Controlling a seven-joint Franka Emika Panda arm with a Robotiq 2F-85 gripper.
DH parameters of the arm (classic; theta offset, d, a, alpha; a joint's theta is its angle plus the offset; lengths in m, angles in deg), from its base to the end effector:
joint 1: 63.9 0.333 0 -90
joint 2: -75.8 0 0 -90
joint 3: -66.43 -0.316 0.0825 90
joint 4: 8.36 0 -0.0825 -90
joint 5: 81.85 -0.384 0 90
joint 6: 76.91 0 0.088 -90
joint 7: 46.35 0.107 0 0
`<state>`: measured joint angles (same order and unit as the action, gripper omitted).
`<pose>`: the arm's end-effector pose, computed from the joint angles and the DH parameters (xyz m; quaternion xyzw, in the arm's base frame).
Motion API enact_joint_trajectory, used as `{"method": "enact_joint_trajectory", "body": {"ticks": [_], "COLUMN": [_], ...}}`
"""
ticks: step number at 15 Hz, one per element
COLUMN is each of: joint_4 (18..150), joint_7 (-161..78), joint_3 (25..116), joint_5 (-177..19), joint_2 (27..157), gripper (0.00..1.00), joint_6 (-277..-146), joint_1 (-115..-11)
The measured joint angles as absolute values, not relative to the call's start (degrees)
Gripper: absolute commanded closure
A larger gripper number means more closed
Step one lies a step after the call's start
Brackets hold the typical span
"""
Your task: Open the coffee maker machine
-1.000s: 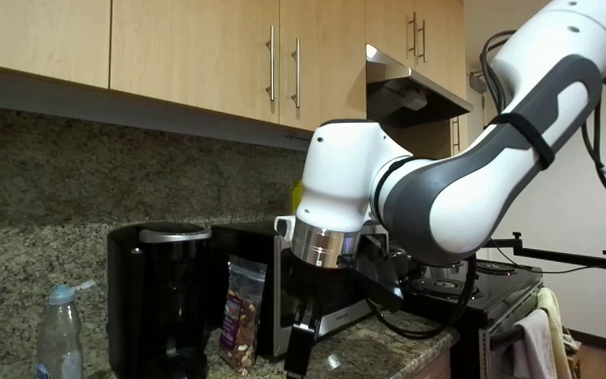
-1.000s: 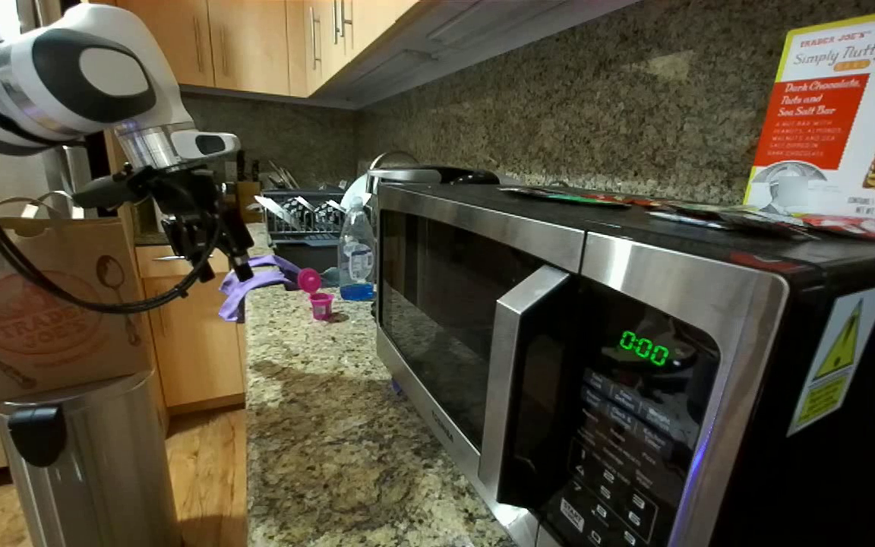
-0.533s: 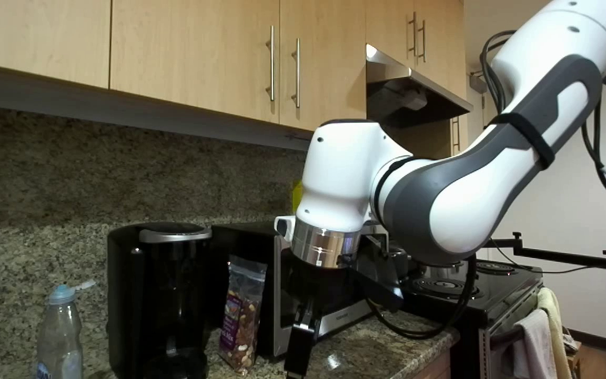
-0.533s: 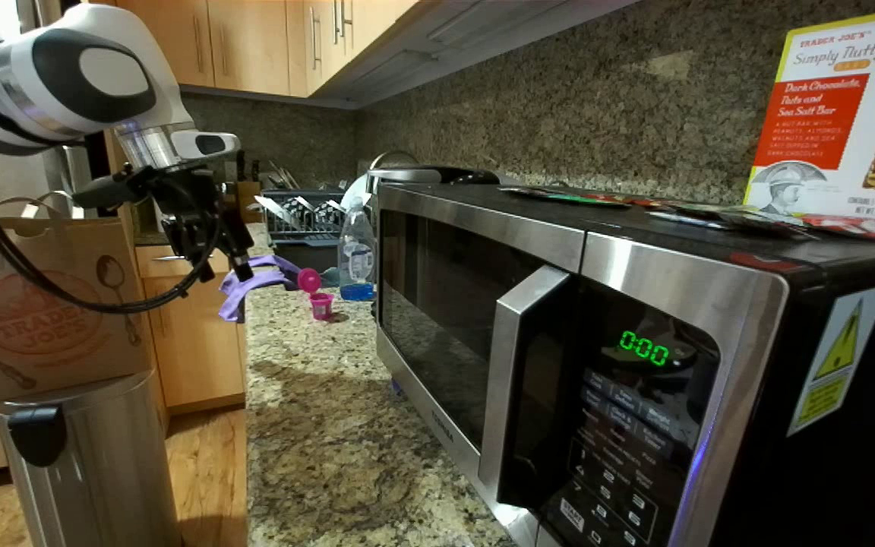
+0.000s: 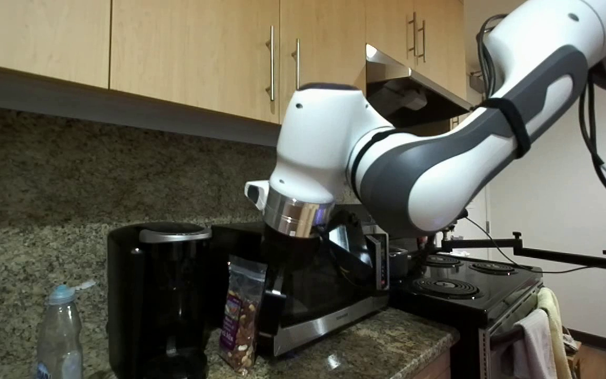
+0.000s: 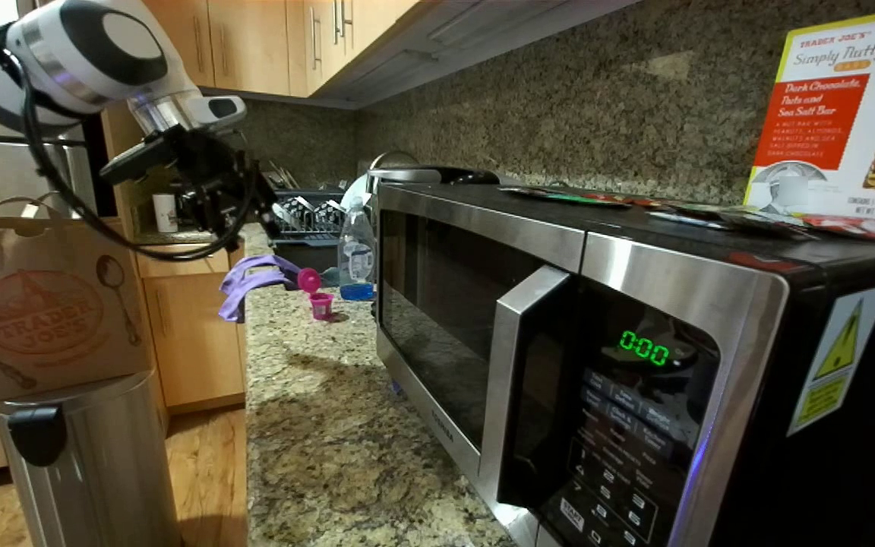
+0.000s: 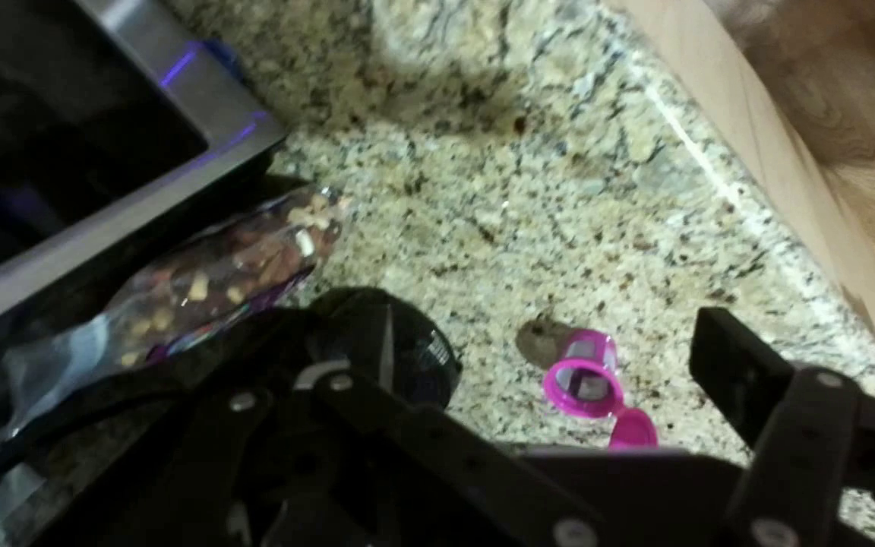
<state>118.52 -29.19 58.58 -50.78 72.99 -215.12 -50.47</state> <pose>0.5070 0.1949 0.4241 0.9485 0.2108 0.1786 0.1547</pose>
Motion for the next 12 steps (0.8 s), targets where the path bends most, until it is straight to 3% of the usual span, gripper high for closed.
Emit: {"method": "enact_joint_trajectory", "body": {"ticks": [6, 12], "joint_4": [105.54, 104.73], "joint_7": [-28.35, -28.35], "joint_3": [56.94, 56.94], "joint_5": [-34.42, -33.72], "joint_2": [75.49, 76.26], "gripper": [0.0, 0.0], "joint_6": [-202.82, -202.29], "joint_1": [-50.62, -50.72]}}
